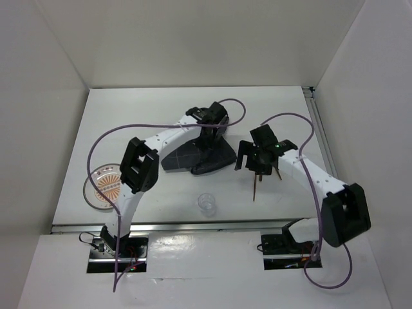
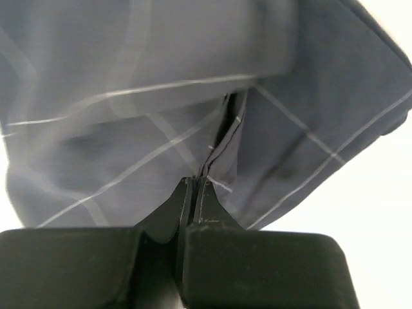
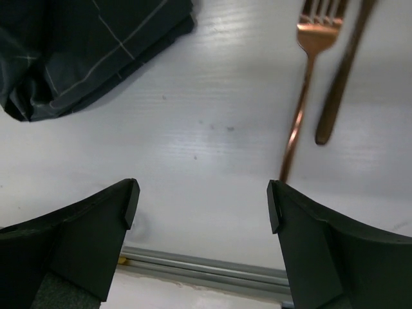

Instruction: Set the dinner table for one person

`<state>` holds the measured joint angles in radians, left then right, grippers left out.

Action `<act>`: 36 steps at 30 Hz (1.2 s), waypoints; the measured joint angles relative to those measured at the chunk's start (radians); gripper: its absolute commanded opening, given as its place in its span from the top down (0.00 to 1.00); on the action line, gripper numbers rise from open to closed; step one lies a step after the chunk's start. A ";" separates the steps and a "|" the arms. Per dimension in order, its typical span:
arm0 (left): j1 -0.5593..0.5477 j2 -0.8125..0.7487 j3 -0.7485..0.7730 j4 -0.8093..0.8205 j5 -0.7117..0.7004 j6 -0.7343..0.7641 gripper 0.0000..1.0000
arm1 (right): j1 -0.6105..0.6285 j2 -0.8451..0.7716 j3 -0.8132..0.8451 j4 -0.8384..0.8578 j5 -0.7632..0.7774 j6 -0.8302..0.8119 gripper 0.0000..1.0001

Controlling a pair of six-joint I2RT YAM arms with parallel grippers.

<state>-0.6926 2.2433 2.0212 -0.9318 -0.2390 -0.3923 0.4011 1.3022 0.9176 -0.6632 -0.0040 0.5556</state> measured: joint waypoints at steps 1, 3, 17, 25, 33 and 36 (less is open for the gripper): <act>0.017 -0.018 0.000 -0.006 0.005 0.000 1.00 | 0.000 0.045 0.022 0.011 -0.010 -0.003 0.13; 0.056 -0.069 0.002 -0.014 0.016 0.000 1.00 | 0.000 0.137 0.073 0.037 -0.023 -0.009 0.20; 0.238 -0.368 0.049 -0.017 0.127 -0.005 1.00 | -0.008 0.588 0.425 0.135 -0.080 -0.052 0.17; 0.313 -0.368 0.038 -0.018 0.195 -0.006 1.00 | -0.009 0.636 0.424 0.129 -0.084 -0.051 0.20; 0.360 -0.368 0.038 -0.018 0.232 -0.006 1.00 | -0.009 0.664 0.427 0.136 -0.071 -0.052 0.61; 0.381 -0.368 0.038 -0.017 0.253 -0.006 1.00 | -0.009 0.666 0.427 0.137 -0.062 -0.050 0.91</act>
<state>-0.3111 1.8755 2.0594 -0.9489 0.0139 -0.3985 0.3920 1.9678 1.3449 -0.5266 -0.0662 0.5060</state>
